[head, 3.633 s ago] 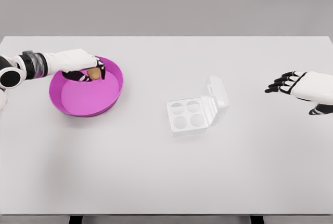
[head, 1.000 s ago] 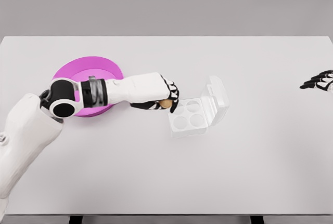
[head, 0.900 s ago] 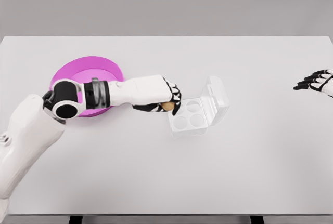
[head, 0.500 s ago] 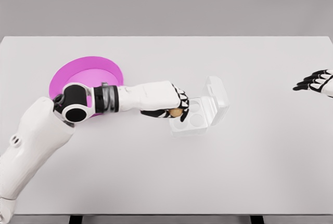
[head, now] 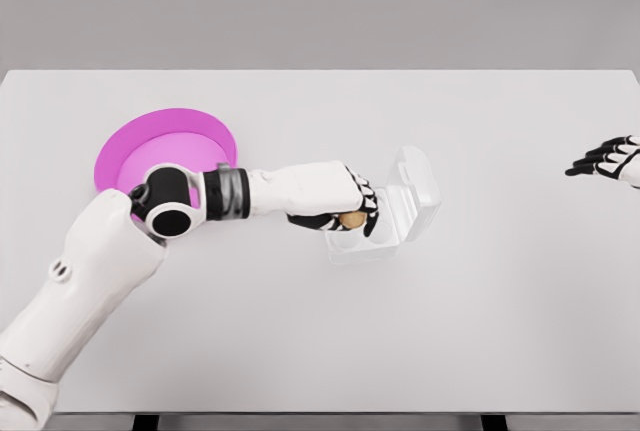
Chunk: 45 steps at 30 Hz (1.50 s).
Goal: Pack egg into the box and close the box lid
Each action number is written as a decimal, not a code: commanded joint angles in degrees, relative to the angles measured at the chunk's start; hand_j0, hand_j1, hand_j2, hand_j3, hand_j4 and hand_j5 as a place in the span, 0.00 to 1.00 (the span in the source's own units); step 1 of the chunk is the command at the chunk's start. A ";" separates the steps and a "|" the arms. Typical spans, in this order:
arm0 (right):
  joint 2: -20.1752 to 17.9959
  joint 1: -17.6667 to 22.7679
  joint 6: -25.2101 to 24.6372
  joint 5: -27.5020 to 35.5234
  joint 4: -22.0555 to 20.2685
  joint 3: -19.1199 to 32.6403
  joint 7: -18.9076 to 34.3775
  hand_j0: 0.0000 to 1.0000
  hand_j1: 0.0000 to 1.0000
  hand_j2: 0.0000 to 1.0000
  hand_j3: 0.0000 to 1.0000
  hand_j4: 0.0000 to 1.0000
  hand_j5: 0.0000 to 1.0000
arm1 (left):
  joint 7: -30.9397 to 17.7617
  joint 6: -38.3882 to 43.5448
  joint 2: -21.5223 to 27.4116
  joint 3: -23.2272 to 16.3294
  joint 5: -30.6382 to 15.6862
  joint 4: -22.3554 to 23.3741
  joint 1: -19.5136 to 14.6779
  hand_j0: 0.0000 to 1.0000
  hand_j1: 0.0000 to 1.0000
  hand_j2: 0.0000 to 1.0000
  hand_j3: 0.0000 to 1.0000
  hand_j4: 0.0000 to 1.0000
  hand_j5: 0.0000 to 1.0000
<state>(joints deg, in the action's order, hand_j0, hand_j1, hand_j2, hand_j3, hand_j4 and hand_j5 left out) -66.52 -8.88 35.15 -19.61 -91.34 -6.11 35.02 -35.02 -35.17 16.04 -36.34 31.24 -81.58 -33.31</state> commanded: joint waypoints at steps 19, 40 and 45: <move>1.49 0.18 -0.15 -0.61 -6.75 -3.11 -0.02 1.00 1.00 1.00 1.00 1.00 1.00 | 0.02 0.17 -1.02 0.66 0.14 1.43 -0.18 0.69 0.69 0.69 0.69 0.69 0.69; 8.52 -12.04 -0.15 -5.36 -0.07 -15.51 -0.02 1.00 1.00 1.00 1.00 1.00 1.00 | 0.02 0.17 -0.40 3.12 -1.18 0.55 -0.53 0.90 0.90 0.90 0.90 0.90 0.90; 9.13 -12.04 -0.15 -5.36 -2.79 -16.47 -0.02 1.00 1.00 1.00 1.00 1.00 1.00 | 0.02 0.17 8.29 6.11 -13.48 -2.17 -0.62 1.00 1.00 1.00 1.00 1.00 1.00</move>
<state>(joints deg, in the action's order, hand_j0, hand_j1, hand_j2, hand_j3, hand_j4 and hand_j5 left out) -57.65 -20.92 35.15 -25.22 -93.00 -22.06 35.02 -35.03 -35.16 20.57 -31.17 23.07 -82.52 -34.10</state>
